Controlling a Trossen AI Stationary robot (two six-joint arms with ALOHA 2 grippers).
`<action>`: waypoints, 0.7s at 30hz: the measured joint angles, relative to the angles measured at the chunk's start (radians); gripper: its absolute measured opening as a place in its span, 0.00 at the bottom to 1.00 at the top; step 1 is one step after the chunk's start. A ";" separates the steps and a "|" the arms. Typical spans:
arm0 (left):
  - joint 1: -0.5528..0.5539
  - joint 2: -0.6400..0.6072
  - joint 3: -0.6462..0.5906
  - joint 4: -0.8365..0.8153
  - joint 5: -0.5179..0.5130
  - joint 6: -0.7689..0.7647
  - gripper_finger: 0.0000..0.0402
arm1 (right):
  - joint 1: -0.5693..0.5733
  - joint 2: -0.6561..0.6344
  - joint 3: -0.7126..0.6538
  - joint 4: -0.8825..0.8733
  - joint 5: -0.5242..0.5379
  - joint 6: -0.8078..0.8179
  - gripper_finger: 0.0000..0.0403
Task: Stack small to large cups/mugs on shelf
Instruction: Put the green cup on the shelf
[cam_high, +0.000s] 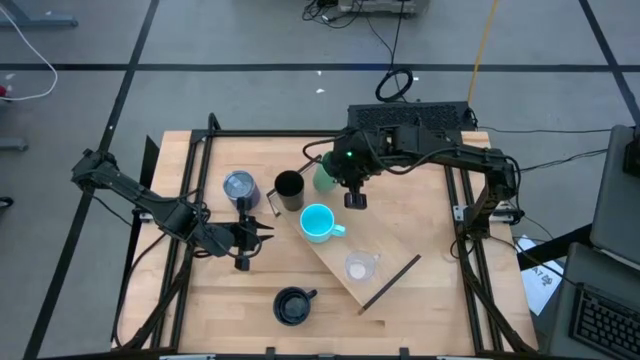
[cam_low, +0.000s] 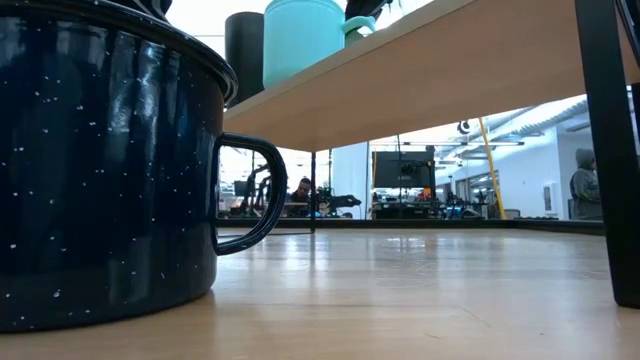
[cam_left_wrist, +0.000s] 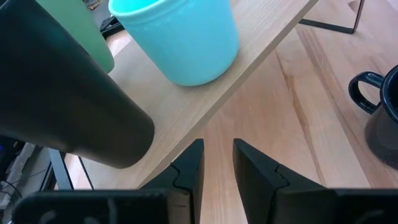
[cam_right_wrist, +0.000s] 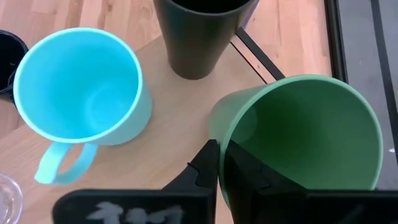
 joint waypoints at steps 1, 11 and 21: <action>0.000 0.000 0.000 0.000 0.000 0.000 0.22 | 0.000 0.000 0.000 0.000 0.000 0.000 0.03; 0.000 0.000 0.000 0.000 0.000 0.002 0.22 | 0.005 0.008 -0.001 0.001 -0.002 0.001 0.04; 0.000 0.000 0.000 0.000 0.000 0.003 0.22 | 0.013 0.030 -0.002 0.026 -0.007 -0.005 0.10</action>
